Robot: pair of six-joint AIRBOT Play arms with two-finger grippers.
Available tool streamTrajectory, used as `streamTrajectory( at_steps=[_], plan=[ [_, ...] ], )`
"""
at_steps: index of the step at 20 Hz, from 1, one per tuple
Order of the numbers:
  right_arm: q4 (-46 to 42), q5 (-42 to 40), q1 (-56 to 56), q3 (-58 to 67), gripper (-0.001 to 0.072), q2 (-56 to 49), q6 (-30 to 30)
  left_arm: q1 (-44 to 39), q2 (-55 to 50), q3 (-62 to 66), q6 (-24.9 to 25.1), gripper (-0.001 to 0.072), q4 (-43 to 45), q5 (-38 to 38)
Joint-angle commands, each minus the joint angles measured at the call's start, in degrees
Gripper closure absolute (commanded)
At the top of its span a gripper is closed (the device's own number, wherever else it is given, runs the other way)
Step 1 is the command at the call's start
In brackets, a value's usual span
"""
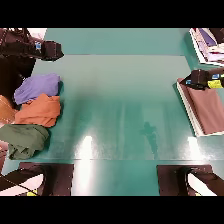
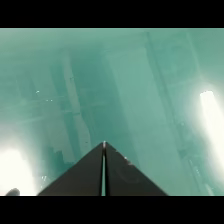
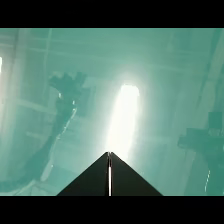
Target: Fold the shirts.
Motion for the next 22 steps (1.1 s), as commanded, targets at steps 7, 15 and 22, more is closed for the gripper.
streamTrajectory(
  at_steps=[7,15,22],
  plan=[
    [0.02,-0.11,0.26,-0.02,0.0695,0.04,0.02,-0.02,0.04,0.02,0.07,0.0682,0.00,0.00],
    [0.00,-0.26,0.26,-0.02,0.0696,0.04,0.02,-0.02,-0.17,0.02,2.21,0.0634,2.86,3.21],
    [0.07,-0.24,0.26,-0.02,0.0696,0.04,0.04,4.31,-7.96,-7.63,-6.56,0.0146,28.09,6.49]
  ],
)
